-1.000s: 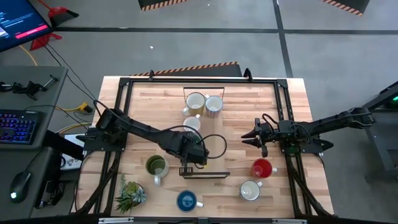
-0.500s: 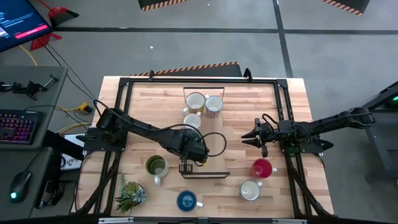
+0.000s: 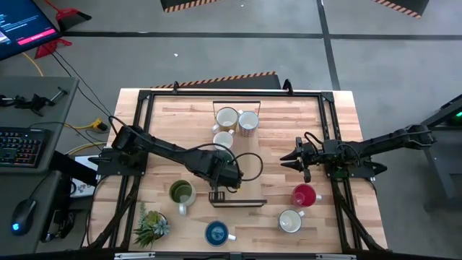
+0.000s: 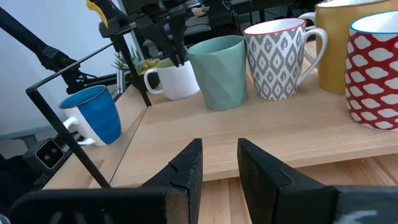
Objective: Place coffee mugs
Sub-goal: Move the green mug on the shelf, then put the orange mug on the shelf
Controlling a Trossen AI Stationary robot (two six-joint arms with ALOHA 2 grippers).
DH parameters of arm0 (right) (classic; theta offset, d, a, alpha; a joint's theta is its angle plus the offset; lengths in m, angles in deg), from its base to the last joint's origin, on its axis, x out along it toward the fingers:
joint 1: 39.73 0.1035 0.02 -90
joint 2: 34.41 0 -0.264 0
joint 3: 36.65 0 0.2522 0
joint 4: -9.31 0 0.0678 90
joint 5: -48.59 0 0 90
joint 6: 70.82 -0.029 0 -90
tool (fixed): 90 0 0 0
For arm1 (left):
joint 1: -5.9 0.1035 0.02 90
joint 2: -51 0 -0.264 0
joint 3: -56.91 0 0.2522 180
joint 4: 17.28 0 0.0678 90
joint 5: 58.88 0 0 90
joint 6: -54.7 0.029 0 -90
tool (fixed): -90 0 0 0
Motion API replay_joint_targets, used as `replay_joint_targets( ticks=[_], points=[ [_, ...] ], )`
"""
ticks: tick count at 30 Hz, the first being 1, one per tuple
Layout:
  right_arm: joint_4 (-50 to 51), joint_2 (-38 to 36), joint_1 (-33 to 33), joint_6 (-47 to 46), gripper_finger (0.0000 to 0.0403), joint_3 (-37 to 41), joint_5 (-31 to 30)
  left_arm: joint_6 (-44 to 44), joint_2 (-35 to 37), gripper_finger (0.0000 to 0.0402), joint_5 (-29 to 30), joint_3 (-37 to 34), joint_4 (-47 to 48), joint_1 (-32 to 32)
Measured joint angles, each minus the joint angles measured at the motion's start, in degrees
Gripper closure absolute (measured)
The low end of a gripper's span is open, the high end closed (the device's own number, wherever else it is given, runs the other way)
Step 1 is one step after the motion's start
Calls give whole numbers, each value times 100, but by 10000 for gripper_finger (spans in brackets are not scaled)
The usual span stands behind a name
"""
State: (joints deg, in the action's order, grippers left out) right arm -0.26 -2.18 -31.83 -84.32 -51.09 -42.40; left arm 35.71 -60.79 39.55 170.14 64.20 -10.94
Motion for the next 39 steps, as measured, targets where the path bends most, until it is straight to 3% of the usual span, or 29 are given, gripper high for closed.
replay_joint_targets(
  ticks=[7, 13, 18, 22, 27, 39],
  points=[
    [0, 0, 1, 0, 320, 0, -1, 462, 155, 378, -256, 0, 202, -320],
    [2, 0, 2, -17, 320, 0, -1, 746, 655, 378, -320, 2, 1175, -639],
    [48, -2, 2, -50, 320, -4, 24, 40, 1099, 378, 301, -128, 1645, -829],
    [67, 0, 1, -61, 320, -4, 28, -504, 1569, 378, 861, -833, 1563, -949],
    [83, 0, 1, 35, 320, -4, 9, -1069, 2375, 378, 1089, -1879, 1436, -991],
    [41, 0, 0, 243, 320, -4, -282, -1441, 5016, 378, 1691, -4427, 229, -653]
  ],
)
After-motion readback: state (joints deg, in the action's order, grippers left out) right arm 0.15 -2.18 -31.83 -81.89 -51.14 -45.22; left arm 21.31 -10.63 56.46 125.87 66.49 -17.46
